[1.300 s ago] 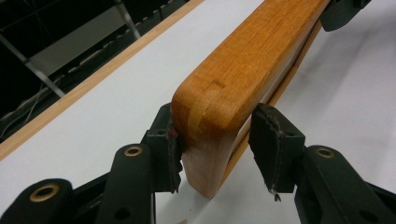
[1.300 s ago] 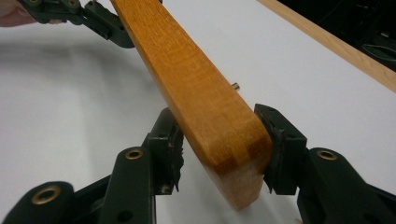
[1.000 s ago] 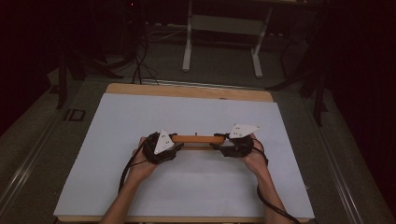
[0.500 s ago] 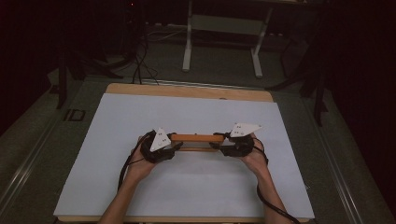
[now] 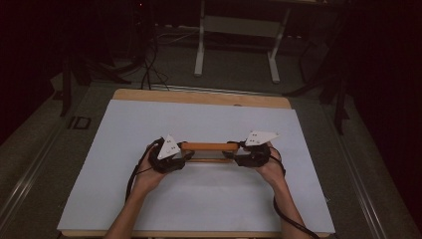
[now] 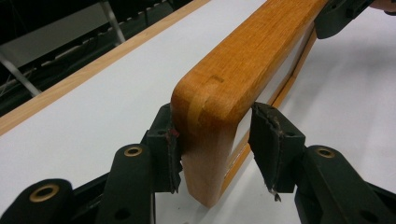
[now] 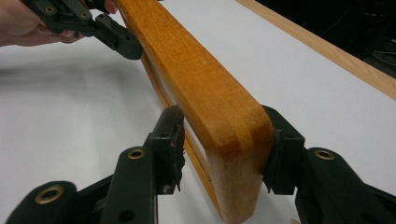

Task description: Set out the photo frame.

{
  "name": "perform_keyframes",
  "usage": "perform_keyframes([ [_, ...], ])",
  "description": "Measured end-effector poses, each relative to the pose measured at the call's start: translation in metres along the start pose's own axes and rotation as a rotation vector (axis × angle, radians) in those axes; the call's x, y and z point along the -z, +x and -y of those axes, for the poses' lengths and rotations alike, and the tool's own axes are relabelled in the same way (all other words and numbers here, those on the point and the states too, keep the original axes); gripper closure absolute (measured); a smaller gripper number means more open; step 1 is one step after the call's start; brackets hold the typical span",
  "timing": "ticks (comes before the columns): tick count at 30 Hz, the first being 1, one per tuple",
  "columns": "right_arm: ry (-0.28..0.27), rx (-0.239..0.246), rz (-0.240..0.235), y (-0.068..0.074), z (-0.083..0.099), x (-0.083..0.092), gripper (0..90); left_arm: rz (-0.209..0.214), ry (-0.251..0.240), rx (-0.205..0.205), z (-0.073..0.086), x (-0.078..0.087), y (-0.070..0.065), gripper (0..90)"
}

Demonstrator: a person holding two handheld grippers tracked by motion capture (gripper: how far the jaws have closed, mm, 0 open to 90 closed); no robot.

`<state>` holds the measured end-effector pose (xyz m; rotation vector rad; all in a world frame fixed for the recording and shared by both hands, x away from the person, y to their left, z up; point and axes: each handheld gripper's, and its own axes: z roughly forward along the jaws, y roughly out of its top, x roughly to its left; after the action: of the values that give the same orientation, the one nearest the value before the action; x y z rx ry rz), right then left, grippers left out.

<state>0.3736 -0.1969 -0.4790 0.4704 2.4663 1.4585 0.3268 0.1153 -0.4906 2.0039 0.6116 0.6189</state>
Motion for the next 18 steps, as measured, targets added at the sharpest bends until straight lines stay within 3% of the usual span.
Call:
perform_keyframes([
  [13, -0.016, -0.014, -0.013, -0.0003, -0.0011, 0.0021, 55.2, 0.030, -0.013, 0.038, -0.0034, 0.0048, 0.0027, 55.3],
  [18, -0.024, -0.040, -0.032, -0.0012, -0.0020, 0.0029, 55.6, 0.046, -0.019, 0.058, -0.0041, 0.0068, 0.0046, 55.4],
])
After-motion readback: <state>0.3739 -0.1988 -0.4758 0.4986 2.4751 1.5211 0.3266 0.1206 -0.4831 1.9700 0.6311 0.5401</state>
